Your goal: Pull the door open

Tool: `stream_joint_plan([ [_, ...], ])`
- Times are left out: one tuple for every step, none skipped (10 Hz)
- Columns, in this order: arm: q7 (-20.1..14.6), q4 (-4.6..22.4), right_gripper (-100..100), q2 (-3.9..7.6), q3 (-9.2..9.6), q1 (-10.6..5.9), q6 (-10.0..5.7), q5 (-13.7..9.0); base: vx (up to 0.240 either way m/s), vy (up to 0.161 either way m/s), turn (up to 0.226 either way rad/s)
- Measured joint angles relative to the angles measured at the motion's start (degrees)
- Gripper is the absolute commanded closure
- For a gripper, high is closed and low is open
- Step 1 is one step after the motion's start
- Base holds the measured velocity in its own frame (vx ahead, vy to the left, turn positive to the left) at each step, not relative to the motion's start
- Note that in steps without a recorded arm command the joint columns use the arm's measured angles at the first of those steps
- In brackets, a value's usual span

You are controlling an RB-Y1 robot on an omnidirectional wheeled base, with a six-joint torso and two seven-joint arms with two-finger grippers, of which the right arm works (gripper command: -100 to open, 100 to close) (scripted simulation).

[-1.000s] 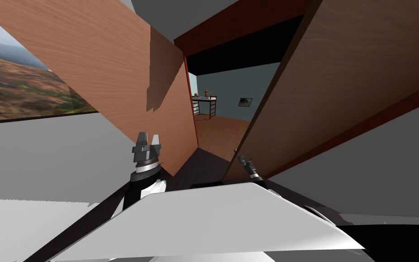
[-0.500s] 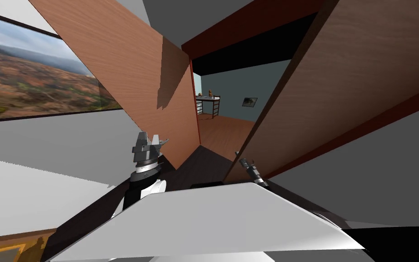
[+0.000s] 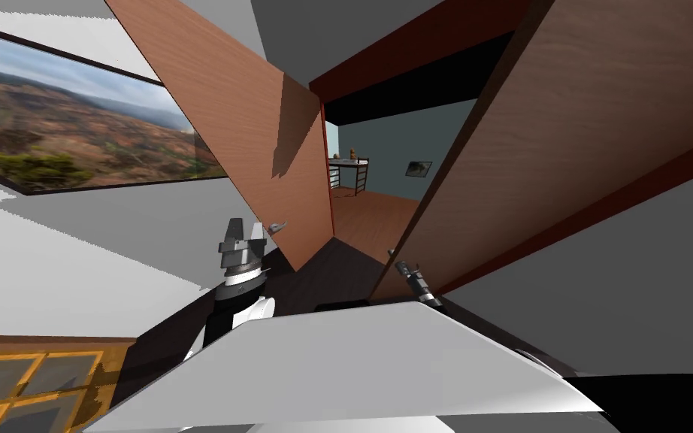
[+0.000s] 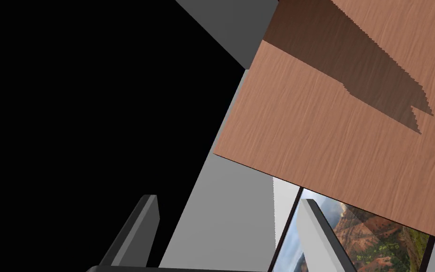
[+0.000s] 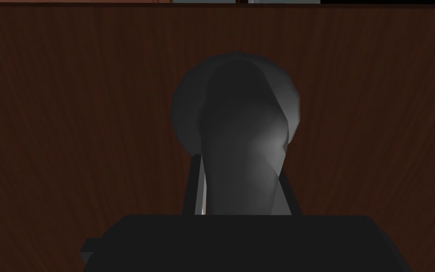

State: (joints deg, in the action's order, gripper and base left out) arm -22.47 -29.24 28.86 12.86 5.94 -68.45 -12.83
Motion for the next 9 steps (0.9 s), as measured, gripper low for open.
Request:
stream_joint_plan([
  [0.05, 0.09, 100, -0.53, -0.84, -0.57, 0.51, 0.80, -0.233, -0.075, 0.152],
  [0.25, -0.73, 100, -0.92, -1.74, -0.70, 1.53, 1.54, -0.226, -0.060, 0.153],
  [0.33, -0.93, 100, -1.28, -2.57, -1.12, 2.40, 2.27, -0.203, -0.065, 0.149],
  [0.40, -0.82, 100, -1.75, -3.42, -1.62, 3.11, 3.04, -0.207, -0.076, 0.160],
  [0.43, -1.02, 100, -2.15, -4.28, -1.88, 3.74, 3.81, -0.213, -0.089, 0.162],
  [0.66, -2.60, 100, -2.59, -5.22, -1.64, 5.15, 4.56, -0.212, -0.081, 0.169],
  [0.86, -2.63, 100, -3.20, -6.12, -2.43, 6.14, 5.36, -0.242, -0.074, 0.245],
  [0.90, -1.17, 100, -3.81, -7.31, -3.89, 6.36, 6.35, -0.268, -0.080, 0.175],
  [0.86, 0.39, 100, -4.34, -8.31, -5.34, 6.24, 7.29, -0.159, -0.049, 0.034],
])
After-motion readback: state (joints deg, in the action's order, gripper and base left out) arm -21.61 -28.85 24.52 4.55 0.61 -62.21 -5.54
